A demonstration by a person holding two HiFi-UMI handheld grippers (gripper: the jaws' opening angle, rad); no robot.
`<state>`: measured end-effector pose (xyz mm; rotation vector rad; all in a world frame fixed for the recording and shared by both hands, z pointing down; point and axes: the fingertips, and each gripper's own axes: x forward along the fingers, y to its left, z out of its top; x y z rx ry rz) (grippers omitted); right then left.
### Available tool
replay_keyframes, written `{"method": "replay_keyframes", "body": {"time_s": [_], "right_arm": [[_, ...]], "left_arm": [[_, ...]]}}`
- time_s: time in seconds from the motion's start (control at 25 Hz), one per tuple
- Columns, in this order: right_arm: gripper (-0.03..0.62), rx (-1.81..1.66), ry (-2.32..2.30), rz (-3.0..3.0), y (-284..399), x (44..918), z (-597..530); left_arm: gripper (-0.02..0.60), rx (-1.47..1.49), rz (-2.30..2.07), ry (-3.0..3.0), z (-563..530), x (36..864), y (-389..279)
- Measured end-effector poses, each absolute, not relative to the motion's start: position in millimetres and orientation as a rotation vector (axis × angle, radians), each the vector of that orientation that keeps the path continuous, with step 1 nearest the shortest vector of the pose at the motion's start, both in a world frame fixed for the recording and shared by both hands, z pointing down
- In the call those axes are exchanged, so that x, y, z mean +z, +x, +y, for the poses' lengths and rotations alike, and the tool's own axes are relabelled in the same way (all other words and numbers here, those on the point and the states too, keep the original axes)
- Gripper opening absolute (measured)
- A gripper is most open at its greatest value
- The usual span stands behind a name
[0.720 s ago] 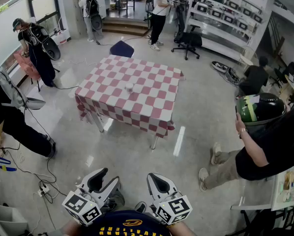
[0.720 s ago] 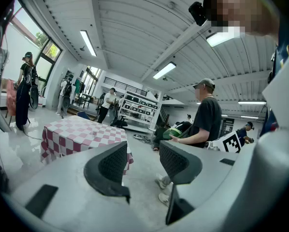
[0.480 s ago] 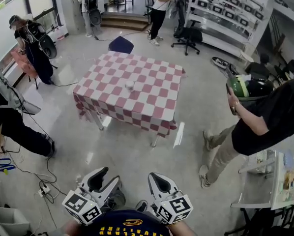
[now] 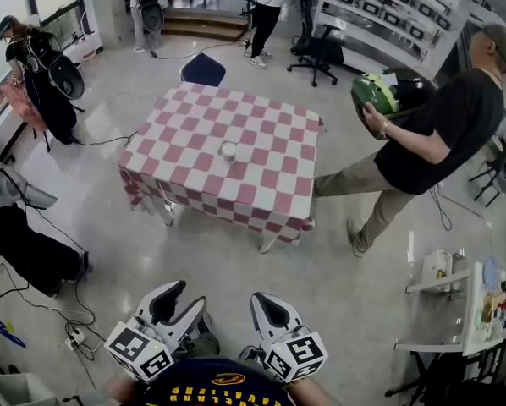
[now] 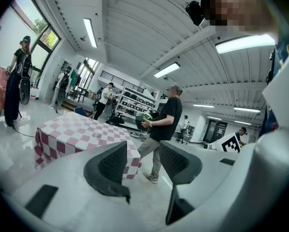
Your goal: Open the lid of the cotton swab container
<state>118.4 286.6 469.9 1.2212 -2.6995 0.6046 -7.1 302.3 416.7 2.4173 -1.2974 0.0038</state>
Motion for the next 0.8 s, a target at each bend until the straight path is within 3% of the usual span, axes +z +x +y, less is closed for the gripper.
{"method": "replay_keyframes", "body": {"time_s": [0.28,0.48,0.8], "right_arm": [[0.011,0.628,1.307,-2.635,101,474,251],[0.011,0.670,1.311,-2.590,47,484,238],[0.011,0.696,1.300,-2.577,31,494,208]], "left_arm": [[0.215,0.018,-1.236,2.460,266,419,-27],[0.215,0.032,-1.186,2.446,251,435,-75],[0.215,0.041,-1.174,2.423,222,446,-86]]}}
